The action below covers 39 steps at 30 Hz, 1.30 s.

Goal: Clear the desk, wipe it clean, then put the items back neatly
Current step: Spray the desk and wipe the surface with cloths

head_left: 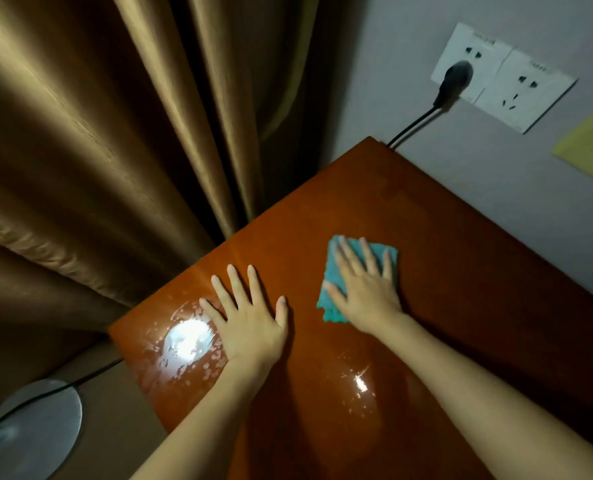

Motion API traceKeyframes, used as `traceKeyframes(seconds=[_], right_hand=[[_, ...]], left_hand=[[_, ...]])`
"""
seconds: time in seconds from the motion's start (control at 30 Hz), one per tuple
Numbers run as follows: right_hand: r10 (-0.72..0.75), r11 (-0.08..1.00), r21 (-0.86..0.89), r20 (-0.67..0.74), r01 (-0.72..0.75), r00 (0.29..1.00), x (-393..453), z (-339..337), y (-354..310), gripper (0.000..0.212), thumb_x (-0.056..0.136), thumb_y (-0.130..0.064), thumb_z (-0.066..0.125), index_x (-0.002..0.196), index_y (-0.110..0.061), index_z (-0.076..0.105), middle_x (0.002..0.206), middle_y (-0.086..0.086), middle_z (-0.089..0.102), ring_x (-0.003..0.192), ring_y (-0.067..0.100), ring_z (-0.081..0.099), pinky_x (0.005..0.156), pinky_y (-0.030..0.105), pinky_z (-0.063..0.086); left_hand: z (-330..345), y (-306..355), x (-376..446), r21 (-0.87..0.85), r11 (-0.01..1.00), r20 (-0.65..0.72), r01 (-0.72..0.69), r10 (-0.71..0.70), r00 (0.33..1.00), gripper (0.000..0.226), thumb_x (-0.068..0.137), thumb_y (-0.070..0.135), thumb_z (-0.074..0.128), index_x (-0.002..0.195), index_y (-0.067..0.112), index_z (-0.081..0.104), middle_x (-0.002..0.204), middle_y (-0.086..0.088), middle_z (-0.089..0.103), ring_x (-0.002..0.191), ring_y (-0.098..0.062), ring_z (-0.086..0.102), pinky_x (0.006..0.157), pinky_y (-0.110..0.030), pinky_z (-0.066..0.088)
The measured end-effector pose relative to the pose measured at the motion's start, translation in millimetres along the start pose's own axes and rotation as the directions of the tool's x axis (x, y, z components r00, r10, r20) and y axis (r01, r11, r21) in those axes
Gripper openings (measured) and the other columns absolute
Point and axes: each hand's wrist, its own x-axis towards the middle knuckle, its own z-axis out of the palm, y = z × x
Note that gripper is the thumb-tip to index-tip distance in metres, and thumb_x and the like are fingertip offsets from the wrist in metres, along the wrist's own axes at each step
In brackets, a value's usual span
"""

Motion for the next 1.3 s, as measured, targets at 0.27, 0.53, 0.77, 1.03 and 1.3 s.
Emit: traceKeyframes(seconds=[0.27,0.53,0.77,1.03,1.3], right_hand=[[-0.208,0.974,-0.079,0.057,0.212,0.976,-30,6,92,0.069,0.095,-0.063,0.007,0.148,-0.023,0.025,0.153,-0.006,0.028,0.141,0.023,0.022,0.109,0.052,0.025],[0.367,0.924,0.127,-0.018,-0.362,0.930,63,-17,53,0.068,0.096,-0.057,0.017,0.152,-0.024,-0.002,0.160,-0.005,-0.005,0.147,0.026,-0.007,0.114,0.056,-0.004],[-0.244,0.968,-0.056,0.000,0.243,0.970,17,-2,49,0.071,0.088,-0.066,-0.006,0.149,-0.030,-0.009,0.157,-0.010,-0.004,0.147,0.023,0.001,0.115,0.049,-0.002],[0.301,0.953,0.069,-0.101,-0.296,0.948,42,-9,135,0.079,0.086,-0.069,0.003,0.152,-0.026,0.001,0.160,-0.008,0.002,0.147,0.022,0.003,0.115,0.051,0.000],[0.117,0.992,0.059,-0.046,-0.114,0.992,72,-16,89,0.070,0.091,-0.063,0.005,0.150,-0.029,-0.011,0.158,-0.011,-0.014,0.146,0.023,-0.011,0.114,0.053,-0.008]], left_hand=[[-1,6,5,-0.025,1.000,-0.002,0.004,-0.004,1.000,0.085,0.075,0.064,-0.015,0.148,0.022,-0.016,0.149,-0.006,-0.030,0.140,-0.033,-0.028,0.109,-0.057,-0.018],[1,9,6,-0.016,1.000,-0.045,0.003,-0.004,0.999,0.078,0.082,0.064,-0.007,0.148,0.024,-0.014,0.153,-0.006,-0.023,0.139,-0.030,-0.027,0.109,-0.054,-0.020],[-2,47,32,-0.008,1.000,0.013,0.007,-0.007,1.000,0.089,0.073,0.066,-0.015,0.150,0.020,-0.015,0.156,-0.010,-0.022,0.140,-0.035,-0.027,0.109,-0.057,-0.017],[-3,76,48,0.019,0.998,-0.005,-0.061,0.061,0.998,0.083,0.079,0.065,-0.010,0.148,0.020,-0.018,0.156,-0.013,-0.022,0.140,-0.038,-0.026,0.109,-0.058,-0.016],[5,112,64,-0.002,0.998,-0.037,-0.066,0.065,0.997,0.081,0.084,0.064,-0.001,0.151,0.020,-0.011,0.157,-0.013,-0.017,0.141,-0.038,-0.023,0.109,-0.058,-0.016]])
